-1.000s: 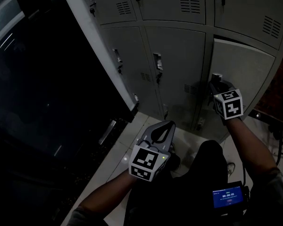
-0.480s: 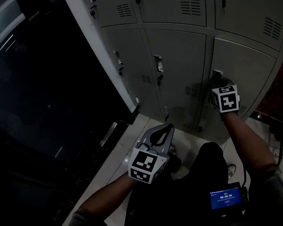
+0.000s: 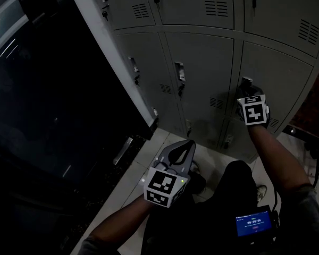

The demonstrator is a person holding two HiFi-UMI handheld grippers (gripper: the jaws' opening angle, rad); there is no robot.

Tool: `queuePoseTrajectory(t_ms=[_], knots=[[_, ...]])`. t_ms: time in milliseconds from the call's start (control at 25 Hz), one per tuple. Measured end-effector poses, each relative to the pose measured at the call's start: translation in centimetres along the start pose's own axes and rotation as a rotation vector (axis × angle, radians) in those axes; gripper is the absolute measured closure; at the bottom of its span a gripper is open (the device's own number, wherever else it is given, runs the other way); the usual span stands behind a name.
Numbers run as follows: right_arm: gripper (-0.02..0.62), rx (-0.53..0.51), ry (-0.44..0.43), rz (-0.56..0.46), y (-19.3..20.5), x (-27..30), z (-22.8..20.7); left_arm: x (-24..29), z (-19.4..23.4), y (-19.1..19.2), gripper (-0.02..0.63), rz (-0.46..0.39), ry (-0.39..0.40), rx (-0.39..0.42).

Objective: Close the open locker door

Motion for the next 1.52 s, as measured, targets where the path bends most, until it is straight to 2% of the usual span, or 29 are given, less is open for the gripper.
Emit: queuePoseTrajectory(t_ms=[400,600,800,1000,1520], knots=[[0.557,0.03,0.001,-0.007,0.0,0.1,0.1,0.0,0.2,0.0,0.604,-0.004,-0.001,0.004],[0.52,0.059,-0.023,-0.01,0.0,-0.1,0.4,-0.1,0.1,0.3,0.604,0.005,0.002,-0.008],[0.541,0.107,-0.026,-0.004,0.2,-0.4,-0.1,-0.1,0.1,0.1,0.604,0.002,0.0,-0.006],[0.534,0.109,-0.039,-0.004,0.4,-0.8,-0.3,0.0,0.0,0.1,0.604,0.003,0.002,-0.006],[0.534,0.078,-0.159,-0.09,1.8,-7.7,-1.8,2.5,-2.0,-0.5,0.604,-0.01,0.068,0.006]])
Point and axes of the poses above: the fingertips, and each gripper's own axes: x forward along the fingers, z to its left, y out of its underside, the point moved 4 cm from there along -x, backward along the fingers, and after that the axes turned 9 degrees about y, right-handed, at the moved point
